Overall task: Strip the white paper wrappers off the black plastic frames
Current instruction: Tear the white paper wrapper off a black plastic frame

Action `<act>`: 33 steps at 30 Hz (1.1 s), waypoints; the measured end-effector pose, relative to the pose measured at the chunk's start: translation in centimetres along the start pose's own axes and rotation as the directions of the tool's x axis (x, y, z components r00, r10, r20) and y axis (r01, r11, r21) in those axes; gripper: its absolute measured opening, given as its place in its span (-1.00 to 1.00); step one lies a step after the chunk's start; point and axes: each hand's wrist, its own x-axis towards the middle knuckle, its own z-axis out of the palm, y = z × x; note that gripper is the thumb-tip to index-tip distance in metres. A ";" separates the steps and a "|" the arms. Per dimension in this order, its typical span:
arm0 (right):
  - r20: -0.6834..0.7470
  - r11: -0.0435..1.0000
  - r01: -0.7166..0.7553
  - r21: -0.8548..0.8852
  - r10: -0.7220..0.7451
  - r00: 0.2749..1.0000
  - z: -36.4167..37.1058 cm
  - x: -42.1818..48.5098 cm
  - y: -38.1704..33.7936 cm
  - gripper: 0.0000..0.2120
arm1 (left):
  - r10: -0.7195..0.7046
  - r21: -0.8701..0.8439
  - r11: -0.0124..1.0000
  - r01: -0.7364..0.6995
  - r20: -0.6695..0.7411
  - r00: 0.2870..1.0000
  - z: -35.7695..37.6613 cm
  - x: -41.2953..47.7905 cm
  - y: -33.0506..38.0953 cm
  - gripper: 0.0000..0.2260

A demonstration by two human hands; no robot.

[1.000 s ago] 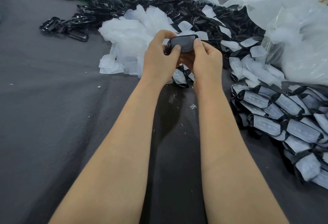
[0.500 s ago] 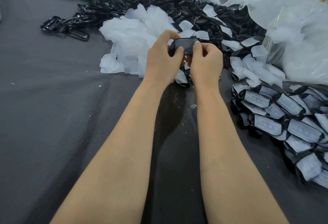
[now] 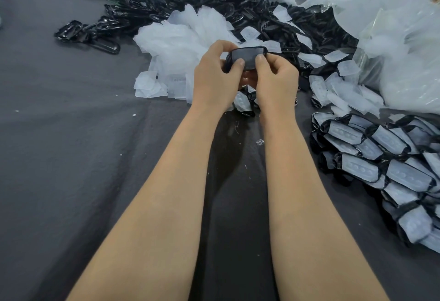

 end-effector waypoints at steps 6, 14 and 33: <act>-0.025 1.000 -0.028 0.006 0.028 0.999 0.1 0.1 0.0 -0.88 | 0.014 -0.019 1.000 -0.014 0.017 1.000 0.0 -0.1 0.0 -0.83; -0.001 0.997 -0.029 0.067 0.030 1.000 0.2 0.1 0.3 -0.86 | -0.023 -0.004 1.000 0.023 0.020 1.000 0.0 0.0 0.0 -0.82; 0.050 0.952 -0.126 0.279 0.116 0.992 -0.1 -0.5 -0.4 -0.93 | -0.067 -0.080 0.994 0.069 0.023 0.997 -0.1 -0.3 0.3 -0.87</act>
